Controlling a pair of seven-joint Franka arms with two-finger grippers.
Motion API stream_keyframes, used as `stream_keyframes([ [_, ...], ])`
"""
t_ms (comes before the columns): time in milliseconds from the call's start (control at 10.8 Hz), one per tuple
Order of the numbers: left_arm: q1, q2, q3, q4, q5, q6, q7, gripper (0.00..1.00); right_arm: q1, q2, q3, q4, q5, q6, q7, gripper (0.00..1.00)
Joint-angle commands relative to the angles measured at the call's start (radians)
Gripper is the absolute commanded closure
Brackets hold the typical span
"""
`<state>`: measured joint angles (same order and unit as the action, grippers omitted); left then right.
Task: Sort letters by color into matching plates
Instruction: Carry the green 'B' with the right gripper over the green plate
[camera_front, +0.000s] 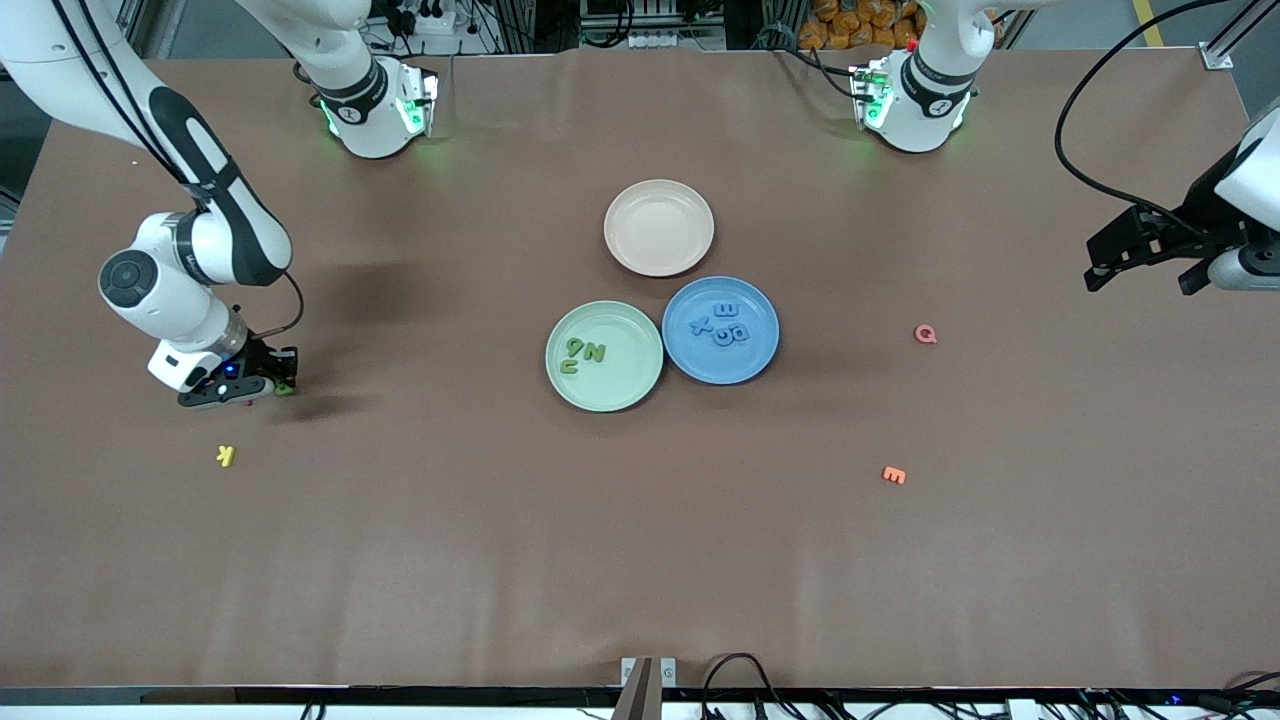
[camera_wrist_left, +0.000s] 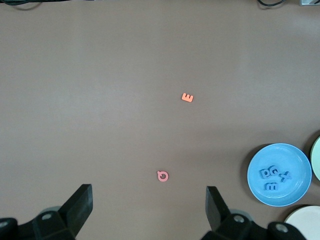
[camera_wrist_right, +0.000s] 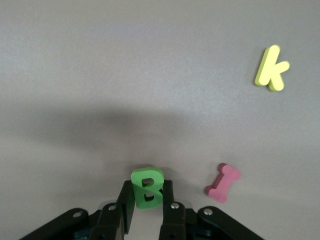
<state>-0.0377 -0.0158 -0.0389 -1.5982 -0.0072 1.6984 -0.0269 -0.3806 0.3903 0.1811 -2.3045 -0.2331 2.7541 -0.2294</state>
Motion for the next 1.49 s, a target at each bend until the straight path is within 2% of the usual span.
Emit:
stream_keyframes([
  [0, 0.004, 0.004, 0.001, 0.012, -0.024, 0.003, -0.001, 0.00, -0.012, -0.013, 0.017, 0.013, -0.006, -0.001, 0.051, 0.84],
  [279, 0.004, 0.004, 0.001, 0.012, -0.024, 0.003, -0.001, 0.00, 0.041, -0.014, 0.021, 0.022, -0.006, -0.002, 0.175, 0.84],
  [1022, 0.004, 0.005, 0.001, 0.012, -0.024, 0.003, -0.001, 0.00, 0.275, -0.013, 0.047, 0.053, -0.005, -0.014, 0.560, 0.84],
  [1300, 0.004, 0.004, -0.001, 0.012, -0.025, 0.003, -0.001, 0.00, 0.414, -0.005, 0.064, 0.150, -0.002, -0.158, 0.770, 0.84],
  [1393, 0.002, 0.004, -0.001, 0.012, -0.025, 0.003, -0.001, 0.00, 0.443, -0.004, 0.087, 0.186, 0.000, -0.212, 0.832, 0.84],
])
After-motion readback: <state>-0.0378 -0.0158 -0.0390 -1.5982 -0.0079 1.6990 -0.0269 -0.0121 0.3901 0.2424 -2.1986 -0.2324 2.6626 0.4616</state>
